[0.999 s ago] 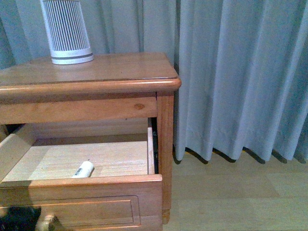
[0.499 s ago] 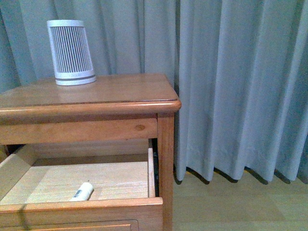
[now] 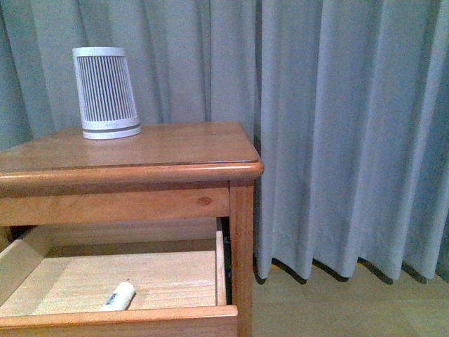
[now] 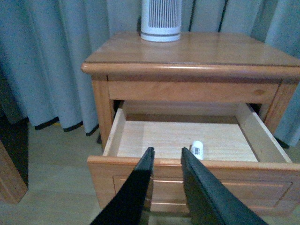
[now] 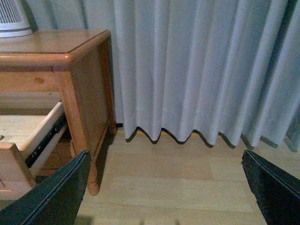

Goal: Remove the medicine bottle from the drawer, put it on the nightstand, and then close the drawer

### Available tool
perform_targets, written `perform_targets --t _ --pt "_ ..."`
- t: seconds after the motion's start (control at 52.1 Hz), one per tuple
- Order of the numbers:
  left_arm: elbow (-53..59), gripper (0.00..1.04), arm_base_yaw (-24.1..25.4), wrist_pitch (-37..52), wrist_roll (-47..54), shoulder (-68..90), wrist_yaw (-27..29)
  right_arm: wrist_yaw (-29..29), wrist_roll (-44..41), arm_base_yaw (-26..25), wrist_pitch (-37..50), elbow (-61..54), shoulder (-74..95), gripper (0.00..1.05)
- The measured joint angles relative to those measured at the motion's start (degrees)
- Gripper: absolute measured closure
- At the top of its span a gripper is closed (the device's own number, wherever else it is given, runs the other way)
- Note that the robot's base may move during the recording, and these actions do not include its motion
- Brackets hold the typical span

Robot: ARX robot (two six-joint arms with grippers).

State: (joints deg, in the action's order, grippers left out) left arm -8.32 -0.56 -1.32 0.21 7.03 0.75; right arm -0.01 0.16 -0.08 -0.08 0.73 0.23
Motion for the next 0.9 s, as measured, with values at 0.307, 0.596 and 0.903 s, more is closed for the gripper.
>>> perform_targets --t 0.307,0.596,0.903 --pt "3.21 1.02 0.24 0.35 -0.07 -2.56 -0.61 -0.02 0.00 0.00 0.00 0.00 0.00 0.07" --pt "5.01 1.02 0.24 0.61 -0.07 -4.04 -0.59 -0.02 0.00 0.00 0.00 0.00 0.00 0.07" --pt "7.76 1.02 0.26 1.01 -0.07 -6.69 -0.63 -0.02 0.00 0.00 0.00 0.00 0.00 0.07"
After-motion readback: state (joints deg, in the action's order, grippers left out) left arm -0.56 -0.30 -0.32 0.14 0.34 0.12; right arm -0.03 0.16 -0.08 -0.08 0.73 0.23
